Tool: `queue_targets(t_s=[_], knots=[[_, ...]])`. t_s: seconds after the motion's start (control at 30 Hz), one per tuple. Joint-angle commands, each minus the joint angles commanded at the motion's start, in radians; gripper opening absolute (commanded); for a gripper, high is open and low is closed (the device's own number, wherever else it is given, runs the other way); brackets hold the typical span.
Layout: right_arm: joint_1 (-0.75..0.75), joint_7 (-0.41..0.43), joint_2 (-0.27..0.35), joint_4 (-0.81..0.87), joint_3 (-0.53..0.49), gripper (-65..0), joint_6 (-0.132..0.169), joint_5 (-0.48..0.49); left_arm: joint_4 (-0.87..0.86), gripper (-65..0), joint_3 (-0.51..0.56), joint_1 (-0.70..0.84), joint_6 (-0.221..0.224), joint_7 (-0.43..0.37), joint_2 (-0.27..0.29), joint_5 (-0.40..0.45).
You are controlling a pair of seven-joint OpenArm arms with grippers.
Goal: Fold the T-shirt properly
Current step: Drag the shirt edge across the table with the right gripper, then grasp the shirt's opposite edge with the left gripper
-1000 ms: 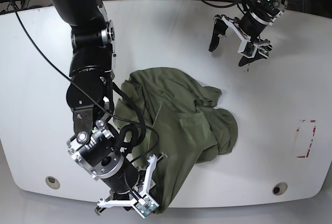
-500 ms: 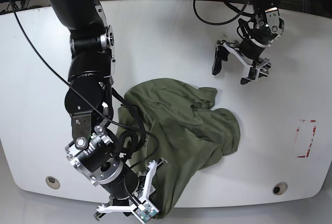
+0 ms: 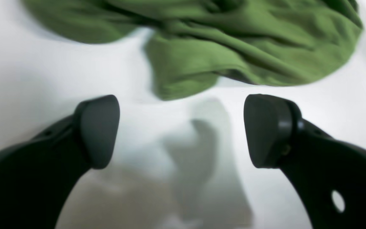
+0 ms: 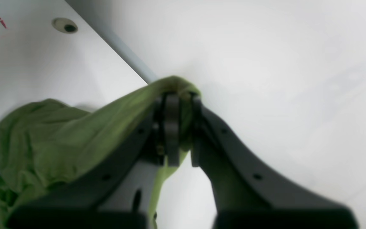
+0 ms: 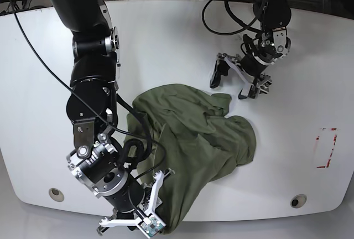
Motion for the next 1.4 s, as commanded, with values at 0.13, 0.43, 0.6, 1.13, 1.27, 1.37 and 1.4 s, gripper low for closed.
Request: queue_targets(t_s=[0.13, 0.43, 0.6, 1.13, 1.27, 1.37, 1.4], knots=[[0.002, 0.0, 0.006, 0.0, 0.0, -65.0, 0.002, 0.0, -0.092, -7.1, 0.011, -0.052, 0.026, -0.003, -0.002, 0.0], [0.0, 0.0, 0.023, 0.0, 0.0, -65.0, 0.002, 0.0, -0.198, -13.2, 0.014, -0.121, 0.032, -0.002, -0.002, 0.0], [-0.015, 0.0, 0.023, 0.0, 0.0, -65.0, 0.002, 0.0, -0.226, -34.2, 0.014, -0.13, 0.032, -0.003, 0.0, 0.0], [-0.038, 0.0, 0.058, 0.0, 0.054, -65.0, -0.005, -0.005, -0.114, -65.0, 0.014, -0.064, 0.034, 0.002, -0.052, -0.002], [-0.04, 0.0, 0.061, -0.002, 0.092, -65.0, -0.005, -0.008, 0.025, -65.0, 0.012, -0.008, 0.034, 0.048, -0.08, 0.0], [-0.037, 0.0, 0.066, -0.026, 0.12, -65.0, -0.005, -0.009, 0.155, -65.0, 0.012, 0.031, 0.034, 0.146, -0.124, 0.0], [-0.034, 0.0, 0.066, -0.043, 0.127, -65.0, -0.005, -0.009, 0.183, -65.0, 0.012, 0.037, 0.034, 0.164, -0.133, 0.0]])
